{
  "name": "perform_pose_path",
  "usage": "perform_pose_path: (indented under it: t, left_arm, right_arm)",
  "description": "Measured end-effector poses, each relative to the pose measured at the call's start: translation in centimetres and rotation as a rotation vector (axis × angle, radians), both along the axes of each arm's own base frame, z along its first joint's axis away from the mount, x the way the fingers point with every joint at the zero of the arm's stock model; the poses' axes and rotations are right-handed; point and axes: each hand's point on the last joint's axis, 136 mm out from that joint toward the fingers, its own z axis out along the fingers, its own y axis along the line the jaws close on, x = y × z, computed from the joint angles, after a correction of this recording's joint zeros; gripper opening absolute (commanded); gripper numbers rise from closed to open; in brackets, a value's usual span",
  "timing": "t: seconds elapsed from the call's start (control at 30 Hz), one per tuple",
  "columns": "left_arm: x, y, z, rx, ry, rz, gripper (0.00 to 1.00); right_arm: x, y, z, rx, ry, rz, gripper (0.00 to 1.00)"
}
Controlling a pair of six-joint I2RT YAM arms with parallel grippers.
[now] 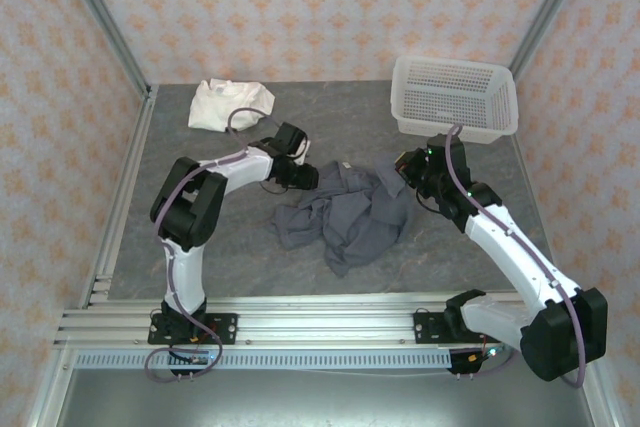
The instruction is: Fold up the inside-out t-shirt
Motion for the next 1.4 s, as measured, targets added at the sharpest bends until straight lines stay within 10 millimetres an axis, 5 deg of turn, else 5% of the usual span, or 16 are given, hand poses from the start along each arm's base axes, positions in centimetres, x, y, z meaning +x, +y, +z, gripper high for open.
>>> perform_pose_path:
  t: [0.13, 0.23, 0.33, 0.43, 0.53, 0.63, 0.87, 1.17, 1.27, 1.4]
  left_arm:
    - [0.2, 0.5, 0.4, 0.003, -0.009, 0.012, 0.0]
    - [-0.6, 1.1, 4.5, -0.006, -0.059, 0.015, 0.0]
    - [-0.5, 2.7, 14.8, -0.064, -0.255, 0.049, 0.0]
    - [-0.8, 6.2, 28.8, -0.121, -0.561, 0.121, 0.0]
    - [-4.2, 9.4, 40.8, -0.151, -0.839, 0.167, 0.0]
    - [-8.9, 11.0, 48.1, -0.172, -1.005, 0.158, 0.0]
    - [-15.8, 13.1, 52.9, -0.155, -1.148, 0.107, 0.0]
    - [-21.1, 14.1, 61.6, -0.206, -1.367, 0.076, 0.0]
    - [-20.3, 14.4, 63.5, -0.181, -1.409, 0.099, 0.0]
    - [-13.5, 13.0, 61.8, -0.071, -1.34, 0.119, 0.0]
  right_arm:
    - [0.0, 0.0, 0.9, 0.01, 0.006, -0.01, 0.0]
    - [0.2, -0.3, 3.2, 0.025, -0.018, -0.038, 0.03]
    - [0.2, -1.2, 7.7, 0.045, -0.102, -0.084, 0.11]
    - [-0.7, -2.4, 14.0, 0.084, -0.242, -0.131, 0.1]
    - [-2.5, -3.7, 18.8, 0.123, -0.366, -0.169, 0.06]
    - [-3.8, -4.0, 20.2, 0.14, -0.409, -0.157, 0.06]
    - [-7.0, -1.0, 23.7, 0.211, -0.529, 0.08, 0.04]
    - [-14.4, -0.9, 33.9, 0.364, -0.862, 0.234, 0.0]
    - [-14.5, -1.0, 35.8, 0.391, -0.896, 0.226, 0.0]
    - [-10.1, -1.2, 34.1, 0.399, -0.799, 0.114, 0.0]
